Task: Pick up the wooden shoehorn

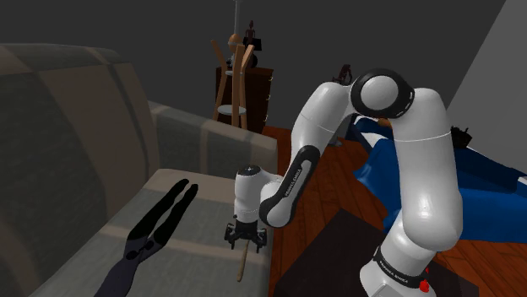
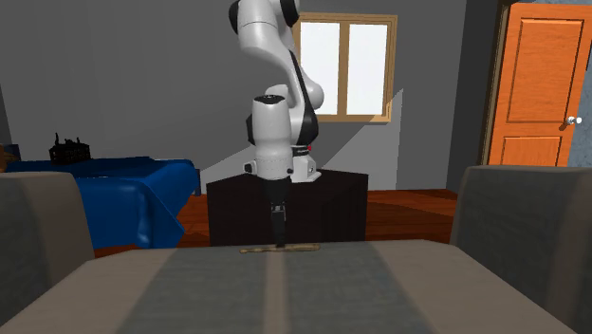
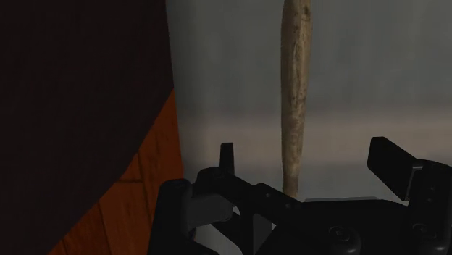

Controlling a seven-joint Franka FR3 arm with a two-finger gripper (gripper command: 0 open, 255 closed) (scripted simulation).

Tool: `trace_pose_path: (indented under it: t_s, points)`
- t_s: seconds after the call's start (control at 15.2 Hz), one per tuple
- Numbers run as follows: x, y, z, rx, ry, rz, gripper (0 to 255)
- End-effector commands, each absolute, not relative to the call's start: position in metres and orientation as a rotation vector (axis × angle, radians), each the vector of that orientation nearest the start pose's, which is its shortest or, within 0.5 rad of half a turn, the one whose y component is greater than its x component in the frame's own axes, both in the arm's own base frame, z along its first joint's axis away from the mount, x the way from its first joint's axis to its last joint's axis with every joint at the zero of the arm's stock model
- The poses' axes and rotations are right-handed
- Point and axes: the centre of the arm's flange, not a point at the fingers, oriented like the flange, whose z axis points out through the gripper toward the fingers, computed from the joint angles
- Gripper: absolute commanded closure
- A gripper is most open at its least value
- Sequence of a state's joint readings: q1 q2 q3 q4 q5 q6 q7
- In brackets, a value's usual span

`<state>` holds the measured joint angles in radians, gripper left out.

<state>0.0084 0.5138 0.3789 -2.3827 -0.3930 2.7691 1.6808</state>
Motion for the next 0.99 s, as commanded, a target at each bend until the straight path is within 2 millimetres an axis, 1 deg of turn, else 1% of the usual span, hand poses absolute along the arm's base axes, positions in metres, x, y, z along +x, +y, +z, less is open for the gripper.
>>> trace_pose_path:
  t_s: [0.0,0.13,0.2,0.33,0.4,0.66,0.92]
  points:
    - [0.431,0.213,0.108,-2.803,1.462,0.123,0]
    - [0.431,0.213,0.097,-2.803,1.462,0.123,0]
    - [0.431,0.213,0.089,-2.803,1.462,0.123,0]
    - [0.431,0.213,0.089,-2.803,1.462,0.123,0]
    - [0.431,0.214,0.089,-2.803,1.462,0.123,255]
    - [0.43,0.214,0.088,-2.803,1.462,0.123,255]
    - [0.432,0.215,0.085,-2.803,1.462,0.123,255]
